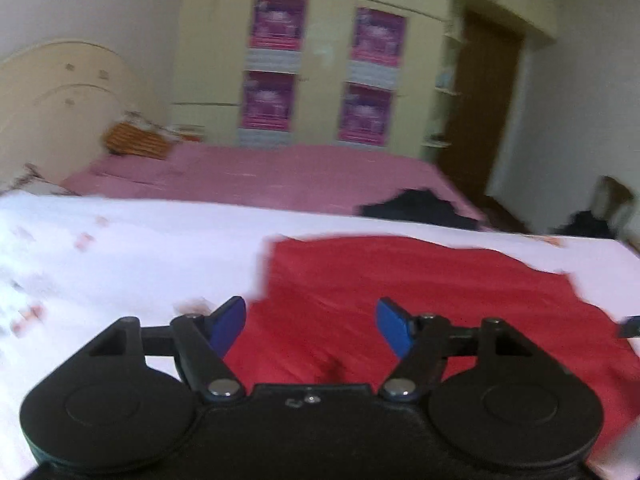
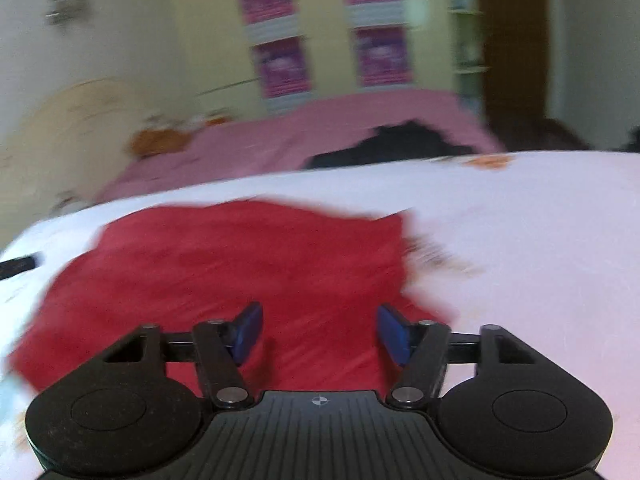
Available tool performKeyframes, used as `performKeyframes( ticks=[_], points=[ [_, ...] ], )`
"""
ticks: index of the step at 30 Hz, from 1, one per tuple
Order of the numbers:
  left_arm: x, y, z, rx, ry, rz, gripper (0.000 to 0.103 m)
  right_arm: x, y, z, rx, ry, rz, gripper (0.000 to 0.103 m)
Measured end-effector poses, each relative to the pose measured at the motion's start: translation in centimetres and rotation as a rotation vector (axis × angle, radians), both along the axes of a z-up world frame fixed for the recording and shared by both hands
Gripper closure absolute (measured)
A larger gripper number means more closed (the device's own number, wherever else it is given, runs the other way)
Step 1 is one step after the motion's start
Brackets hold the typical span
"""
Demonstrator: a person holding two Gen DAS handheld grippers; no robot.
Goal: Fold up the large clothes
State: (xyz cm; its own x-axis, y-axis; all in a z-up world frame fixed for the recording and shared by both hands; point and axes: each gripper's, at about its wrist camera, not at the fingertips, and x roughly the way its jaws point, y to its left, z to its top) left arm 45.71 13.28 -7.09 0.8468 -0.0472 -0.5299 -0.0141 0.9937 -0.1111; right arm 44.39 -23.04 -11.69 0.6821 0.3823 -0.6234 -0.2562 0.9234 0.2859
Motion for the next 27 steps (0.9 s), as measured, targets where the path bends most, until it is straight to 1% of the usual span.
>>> performKeyframes(
  ticks=[2,3,4,5,6,7,8,9,10,11,12,13,15,16,17,18,19,20,22,23,25,26,27],
  points=[
    [-0.6,-2.2,-1.4,0.028,0.041,-0.023,0.031,-1.6,2.3,-0.9,-0.025,-0.007,0.063,0.04],
    [-0.2,-2.7,-2.6,0.041,0.09,-0.024,0.03,-2.0,3.5,-1.8,-0.072,0.005,0.074,0.04],
    [0.4,-2.8,-4.1,0.063,0.147,-0.014,0.029,-1.9,4.3,-2.9,-0.152,0.016,0.059,0.04],
    [0.5,-2.3,-4.7,0.061,0.157,0.007,0.026,-1.4,4.3,-3.6,-0.213,0.016,0.018,0.04],
    [0.3,-1.5,-5.0,0.048,0.155,0.038,0.025,-1.1,3.4,-4.2,-0.241,0.023,-0.049,0.04],
    [-0.1,-0.6,-4.9,0.05,0.167,0.079,0.017,-1.0,2.3,-4.2,-0.23,0.043,-0.105,0.04],
    [-0.5,0.3,-4.4,0.069,0.175,0.143,0.016,-1.4,0.5,-3.7,-0.182,0.062,-0.165,0.04],
    [-1.6,1.0,-3.8,0.086,0.162,0.198,0.015,-2.1,-0.9,-3.1,-0.136,0.063,-0.213,0.04],
    [-2.8,1.8,-3.3,0.08,0.144,0.236,0.009,-3.0,-2.6,-2.7,-0.064,0.066,-0.244,0.039],
    [-4.2,2.9,-2.8,0.032,0.132,0.26,0.004,-4.1,-4.4,-2.6,0.047,0.089,-0.267,0.034],
    [-5.5,3.9,-2.7,-0.043,0.126,0.276,0.004,-5.3,-6.2,-2.8,0.173,0.123,-0.297,0.02],
    [-7.1,5.2,-2.8,-0.153,0.129,0.288,0.004,-6.2,-7.4,-3.1,0.266,0.142,-0.327,0.019],
    [-9.3,6.8,-3.5,-0.356,0.14,0.304,0.009,-8.5,-8.8,-4.2,0.404,0.198,-0.385,0.019],
    [-10.2,7.0,-4.2,-0.443,0.142,0.315,0.013,-9.5,-9.1,-5.2,0.474,0.228,-0.405,0.019],
    [-10.5,7.4,-5.0,-0.52,0.149,0.325,0.019,-9.6,-9.2,-5.8,0.521,0.252,-0.416,0.019],
    [-10.2,6.9,-5.7,-0.576,0.156,0.332,0.021,-9.7,-9.4,-6.7,0.565,0.271,-0.43,0.019],
    [-9.9,6.8,-6.2,-0.602,0.145,0.34,0.021,-9.8,-9.3,-7.3,0.595,0.281,-0.446,0.019],
    [-9.0,6.1,-6.2,-0.609,0.128,0.342,0.024,-9.7,-9.1,-7.8,0.621,0.264,-0.464,0.019],
    [-7.4,6.0,-6.6,-0.644,0.125,0.32,0.031,-8.1,-9.3,-8.1,0.657,0.243,-0.487,0.019],
    [-6.5,6.0,-6.8,-0.65,0.13,0.316,0.031,-7.4,-9.0,-8.2,0.675,0.241,-0.49,0.019],
    [-4.3,5.8,-7.4,-0.63,0.134,0.303,0.032,-5.7,-8.1,-8.2,0.657,0.237,-0.49,0.02],
    [-3.8,5.6,-7.6,-0.62,0.137,0.293,0.037,-5.0,-7.8,-8.2,0.645,0.235,-0.484,0.02],
    [-2.9,5.3,-7.8,-0.613,0.143,0.284,0.04,-4.6,-7.3,-8.1,0.632,0.241,-0.479,0.029]
  ],
)
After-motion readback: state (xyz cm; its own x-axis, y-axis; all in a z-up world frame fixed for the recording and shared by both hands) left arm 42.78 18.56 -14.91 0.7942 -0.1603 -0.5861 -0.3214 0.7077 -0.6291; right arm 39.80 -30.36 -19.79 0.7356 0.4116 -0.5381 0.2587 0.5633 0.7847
